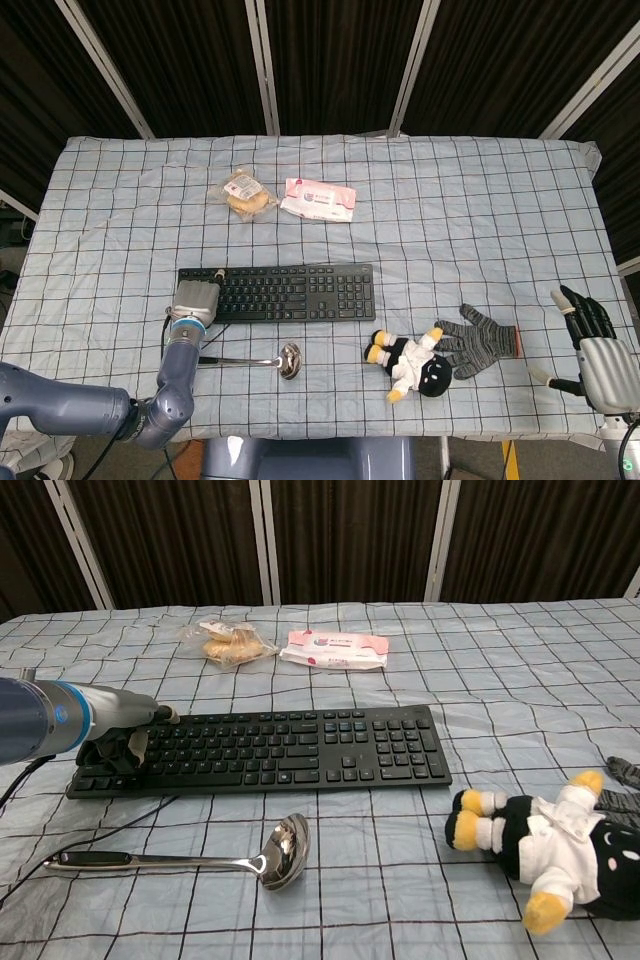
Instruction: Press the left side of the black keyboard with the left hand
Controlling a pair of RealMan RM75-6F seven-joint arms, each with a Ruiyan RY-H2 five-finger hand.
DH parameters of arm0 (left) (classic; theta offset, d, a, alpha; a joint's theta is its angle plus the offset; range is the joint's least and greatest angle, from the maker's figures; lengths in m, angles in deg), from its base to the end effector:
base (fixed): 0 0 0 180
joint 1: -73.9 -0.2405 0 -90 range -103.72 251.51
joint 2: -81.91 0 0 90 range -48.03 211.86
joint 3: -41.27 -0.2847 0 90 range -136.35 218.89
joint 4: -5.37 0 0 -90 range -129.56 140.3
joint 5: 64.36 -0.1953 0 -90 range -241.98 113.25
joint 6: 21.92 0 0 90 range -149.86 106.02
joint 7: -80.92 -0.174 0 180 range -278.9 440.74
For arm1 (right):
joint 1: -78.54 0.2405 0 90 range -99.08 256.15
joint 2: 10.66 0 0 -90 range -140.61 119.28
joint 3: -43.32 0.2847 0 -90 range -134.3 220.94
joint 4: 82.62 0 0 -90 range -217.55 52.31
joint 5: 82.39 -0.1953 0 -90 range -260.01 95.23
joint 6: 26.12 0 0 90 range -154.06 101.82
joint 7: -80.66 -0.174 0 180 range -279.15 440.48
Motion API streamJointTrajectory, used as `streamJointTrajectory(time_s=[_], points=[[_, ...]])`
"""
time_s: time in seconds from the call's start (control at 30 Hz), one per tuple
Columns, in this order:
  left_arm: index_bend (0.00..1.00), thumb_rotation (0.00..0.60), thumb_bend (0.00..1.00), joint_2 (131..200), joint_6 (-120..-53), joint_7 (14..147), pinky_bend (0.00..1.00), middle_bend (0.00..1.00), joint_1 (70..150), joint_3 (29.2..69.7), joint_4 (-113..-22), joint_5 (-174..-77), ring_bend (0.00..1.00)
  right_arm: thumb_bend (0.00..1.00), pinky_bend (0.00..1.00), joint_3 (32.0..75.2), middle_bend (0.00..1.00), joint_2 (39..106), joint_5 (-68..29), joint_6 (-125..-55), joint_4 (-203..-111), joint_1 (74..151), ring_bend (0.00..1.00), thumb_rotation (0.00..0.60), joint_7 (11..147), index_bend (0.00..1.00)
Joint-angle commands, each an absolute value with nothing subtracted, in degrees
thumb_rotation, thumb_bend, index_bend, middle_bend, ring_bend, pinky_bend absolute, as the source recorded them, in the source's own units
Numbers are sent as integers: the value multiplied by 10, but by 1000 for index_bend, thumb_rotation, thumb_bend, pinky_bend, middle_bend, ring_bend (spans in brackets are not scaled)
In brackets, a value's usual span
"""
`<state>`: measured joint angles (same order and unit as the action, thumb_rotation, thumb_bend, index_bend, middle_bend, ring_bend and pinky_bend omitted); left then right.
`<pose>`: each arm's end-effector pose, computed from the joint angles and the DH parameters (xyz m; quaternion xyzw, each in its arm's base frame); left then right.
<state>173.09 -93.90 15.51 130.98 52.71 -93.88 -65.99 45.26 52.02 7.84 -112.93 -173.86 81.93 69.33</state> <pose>-0.1694 0.3696 -0.0340 -0.7284 -0.4477 -0.0566 0.5156 -0.3284 -0.2003 0.1921 0.5777 -0.4209 0.4417 0.5423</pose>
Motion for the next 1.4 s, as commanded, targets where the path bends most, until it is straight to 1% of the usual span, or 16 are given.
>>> streamJointTrajectory(time_s=[0.03,0.5,0.63,0.73,0.8,0.87,0.97,1.0,1.07,1.1,1.13,1.17,1.23,1.27,1.33,1.4], points=[[0,600,1000,1731,-938,156,555,795,1310,526,-938,-660,738,51,0,453,0,521,79,-1130,-1739,819,0,600,694,0],[0,600,1000,1723,-937,168,555,796,1309,526,-949,-668,738,51,0,452,0,520,79,-1131,-1738,818,0,600,694,0],[0,600,1000,1706,-948,182,555,796,1306,530,-976,-694,738,51,0,452,0,520,80,-1132,-1737,818,0,600,695,0],[0,600,1000,1683,-966,205,553,791,1295,530,-1016,-736,734,50,0,452,0,520,79,-1131,-1737,818,0,600,696,0],[0,600,1000,1665,-982,229,544,772,1280,523,-1049,-780,717,51,0,452,0,520,79,-1131,-1736,818,0,600,697,0],[0,600,1000,1643,-1001,259,508,724,1259,510,-1084,-834,675,51,0,452,0,521,78,-1131,-1736,818,0,600,698,0],[0,600,971,1615,-1029,295,417,551,1227,484,-1124,-908,527,51,0,452,0,521,78,-1132,-1736,817,0,600,699,0],[0,600,923,1598,-1045,313,387,454,1208,464,-1144,-953,449,51,0,452,0,521,78,-1132,-1737,817,0,600,701,0],[0,600,761,1573,-1070,343,313,227,1175,426,-1167,-1034,280,52,0,452,0,522,79,-1133,-1737,817,0,600,705,0],[0,600,699,1562,-1081,356,278,150,1159,407,-1174,-1074,219,52,0,452,0,522,79,-1133,-1737,817,0,600,707,0],[0,600,600,1555,-1089,364,220,66,1148,394,-1177,-1100,127,52,0,452,0,522,79,-1133,-1738,817,0,600,709,0],[0,600,499,1546,-1098,375,151,16,1133,376,-1180,-1136,55,51,0,451,0,523,79,-1133,-1738,817,0,600,711,0],[0,600,344,1527,-1121,398,49,0,1101,339,-1181,-1205,1,51,0,452,0,523,78,-1133,-1738,816,0,600,714,0],[0,600,290,1522,-1127,406,22,0,1091,328,-1181,-1225,0,51,0,452,0,523,78,-1133,-1738,816,0,600,715,0],[0,600,176,1506,-1145,428,0,0,1062,298,-1176,-1282,0,51,0,453,0,524,77,-1133,-1738,816,0,600,717,0],[0,600,127,1495,-1165,447,0,0,1035,275,-1161,-1335,0,51,0,453,0,524,75,-1133,-1738,816,0,600,719,0]])
